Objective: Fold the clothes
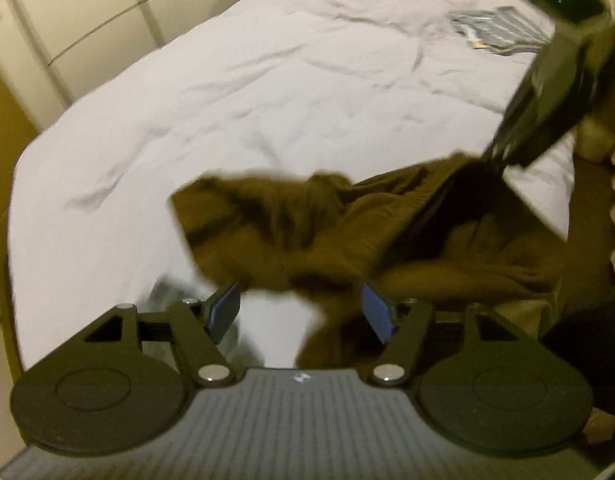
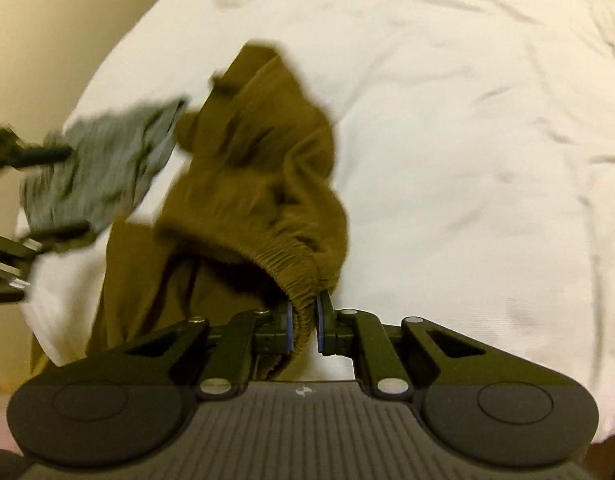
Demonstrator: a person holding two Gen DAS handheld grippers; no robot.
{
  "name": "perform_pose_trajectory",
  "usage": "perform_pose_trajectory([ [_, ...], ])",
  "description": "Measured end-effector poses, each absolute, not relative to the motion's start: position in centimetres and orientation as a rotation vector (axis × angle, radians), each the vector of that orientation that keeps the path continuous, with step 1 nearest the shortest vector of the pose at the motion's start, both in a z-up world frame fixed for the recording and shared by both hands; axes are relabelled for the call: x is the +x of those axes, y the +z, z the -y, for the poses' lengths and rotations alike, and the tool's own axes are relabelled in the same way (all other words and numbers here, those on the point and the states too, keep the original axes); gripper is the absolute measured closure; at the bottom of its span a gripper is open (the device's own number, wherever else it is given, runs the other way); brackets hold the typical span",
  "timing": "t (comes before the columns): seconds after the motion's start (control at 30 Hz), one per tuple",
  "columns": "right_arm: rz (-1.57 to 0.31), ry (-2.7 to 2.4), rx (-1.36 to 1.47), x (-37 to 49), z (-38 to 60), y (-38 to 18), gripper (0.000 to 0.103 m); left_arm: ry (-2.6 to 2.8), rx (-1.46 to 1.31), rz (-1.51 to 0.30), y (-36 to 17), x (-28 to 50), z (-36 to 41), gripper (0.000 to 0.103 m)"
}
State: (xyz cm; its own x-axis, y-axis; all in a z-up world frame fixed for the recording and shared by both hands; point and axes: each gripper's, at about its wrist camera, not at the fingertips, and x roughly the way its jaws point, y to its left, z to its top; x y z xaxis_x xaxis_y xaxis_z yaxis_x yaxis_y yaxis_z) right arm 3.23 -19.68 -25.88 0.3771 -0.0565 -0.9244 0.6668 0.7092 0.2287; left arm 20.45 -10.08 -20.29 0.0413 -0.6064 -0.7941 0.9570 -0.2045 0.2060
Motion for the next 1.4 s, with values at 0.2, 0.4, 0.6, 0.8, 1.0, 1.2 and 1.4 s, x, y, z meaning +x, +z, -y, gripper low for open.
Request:
perform_pose_trajectory([
  [0.2, -1.058, -0.487, 0.73, 0.3, 23.3, -23.5, 0.092, -1.763, 1.111, -0.302, -22.3, 15.3, 14.9, 0.04],
  [0.4, -1.03, -0.475, 0.851, -0.1, 26.8, -23.9, 0.092, -1.921, 1.226, -0.22, -24.7, 11.4, 15.6, 0.039],
  [0.6, -1.004, -0.442, 0.953, -0.5, 29.3, -24.1, 0.092, -1.901, 1.333, -0.088, -26.8, 9.1, 15.1, 0.039],
  [0.8, -1.012, -0.449, 0.929, -0.6, 29.5, -23.9, 0.092, -1.817, 1.308, -0.012, -28.1, 8.7, 17.0, 0.067],
  [1.0, -0.987, -0.528, 0.864, -3.0, 29.0, -25.6, 0.073, -1.834, 0.991, -0.295, -22.3, 13.3, 19.1, 0.093],
  [1.2, -0.94, -0.569, 0.945, -5.6, 25.6, -30.0, 0.045, -1.748, 0.825, -0.465, -18.8, 20.0, 20.6, 0.093],
  [1.4, -0.829, -0.637, 0.894, -5.1, 24.3, -34.0, 0.044, -1.716, 0.871, -0.468, -17.5, 22.3, 21.7, 0.093],
])
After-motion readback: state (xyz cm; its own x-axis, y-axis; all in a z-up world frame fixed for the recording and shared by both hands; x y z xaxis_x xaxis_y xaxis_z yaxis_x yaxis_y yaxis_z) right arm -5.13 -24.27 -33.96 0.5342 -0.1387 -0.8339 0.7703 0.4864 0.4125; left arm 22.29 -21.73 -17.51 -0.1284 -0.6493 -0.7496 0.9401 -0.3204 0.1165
